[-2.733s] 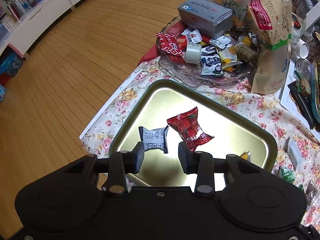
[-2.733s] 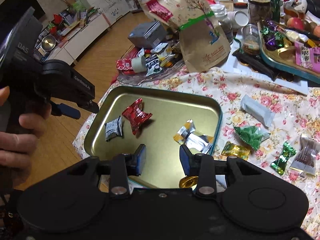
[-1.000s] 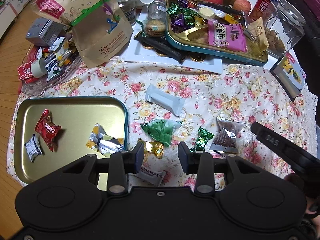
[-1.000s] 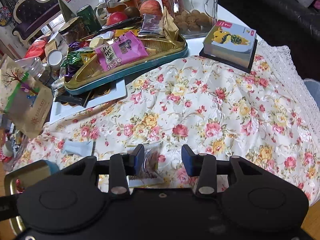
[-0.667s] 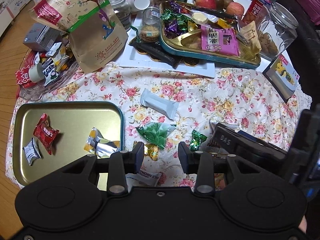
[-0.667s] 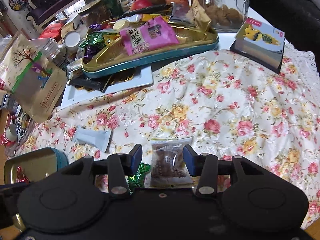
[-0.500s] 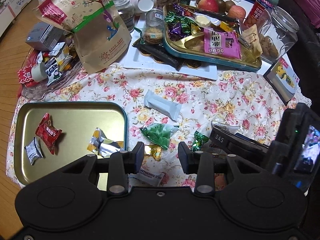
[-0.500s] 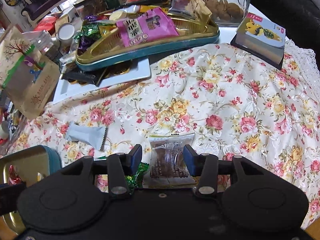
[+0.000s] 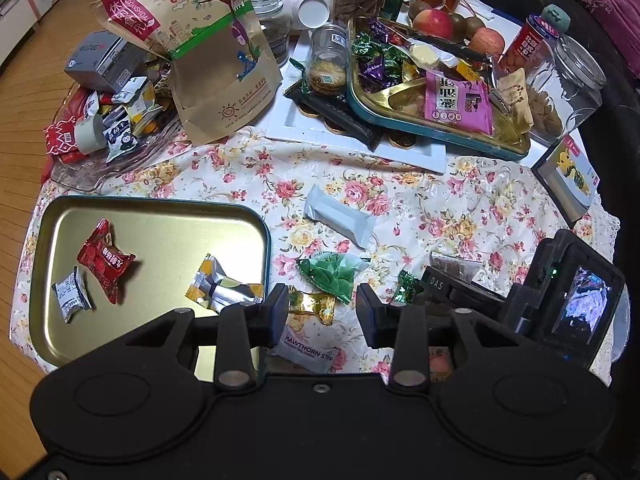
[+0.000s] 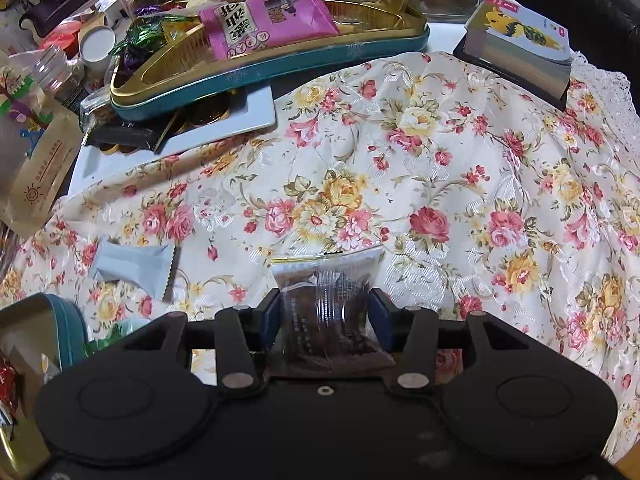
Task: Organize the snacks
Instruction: 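Grasp the white bar wrapper with the left tool while the right tool holds the cookie packet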
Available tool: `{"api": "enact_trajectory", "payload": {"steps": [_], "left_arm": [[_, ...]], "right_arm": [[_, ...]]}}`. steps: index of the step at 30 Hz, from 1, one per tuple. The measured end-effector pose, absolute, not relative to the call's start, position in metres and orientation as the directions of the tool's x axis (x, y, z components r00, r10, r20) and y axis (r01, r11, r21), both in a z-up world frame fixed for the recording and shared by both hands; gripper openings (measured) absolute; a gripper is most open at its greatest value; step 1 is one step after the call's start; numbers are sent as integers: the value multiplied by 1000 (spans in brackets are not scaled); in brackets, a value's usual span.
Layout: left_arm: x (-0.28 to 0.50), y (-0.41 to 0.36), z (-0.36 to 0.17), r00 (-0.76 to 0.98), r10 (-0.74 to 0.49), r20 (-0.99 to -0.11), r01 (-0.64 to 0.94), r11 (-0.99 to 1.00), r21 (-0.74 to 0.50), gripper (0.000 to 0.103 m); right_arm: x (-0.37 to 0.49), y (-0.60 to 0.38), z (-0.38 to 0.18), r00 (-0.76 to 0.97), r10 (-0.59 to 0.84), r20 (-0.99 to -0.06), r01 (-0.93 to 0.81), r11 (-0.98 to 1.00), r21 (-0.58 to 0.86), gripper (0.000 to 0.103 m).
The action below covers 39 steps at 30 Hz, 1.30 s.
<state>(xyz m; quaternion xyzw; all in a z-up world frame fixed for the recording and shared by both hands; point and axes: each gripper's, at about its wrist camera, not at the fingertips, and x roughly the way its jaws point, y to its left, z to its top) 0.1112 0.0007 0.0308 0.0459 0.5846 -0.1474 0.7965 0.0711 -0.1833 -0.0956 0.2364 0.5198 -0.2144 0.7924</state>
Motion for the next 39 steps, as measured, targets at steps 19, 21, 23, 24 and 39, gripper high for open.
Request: {"api": "enact_trajectory", "payload": {"steps": [19, 21, 23, 24, 39], "left_arm": [[120, -10, 20, 262, -205, -943, 274, 953, -131, 48], [122, -14, 18, 267, -215, -939, 274, 952, -140, 47], [124, -18, 15, 278, -225, -934, 269, 952, -149, 48], [125, -20, 13, 285, -228, -931, 264, 952, -153, 48], [166, -65, -44, 276, -197, -941, 216, 967, -139, 47]], "right_arm": [[27, -216, -74, 313, -18, -950, 617, 764, 189, 38], [21, -220, -66, 331, -20, -943, 614, 763, 199, 38], [16, -225, -58, 351, -12, -936, 617, 755, 222, 37], [13, -227, -54, 363, -5, -932, 617, 750, 236, 37], [-11, -242, 21, 533, -28, -846, 584, 735, 344, 37]]}}
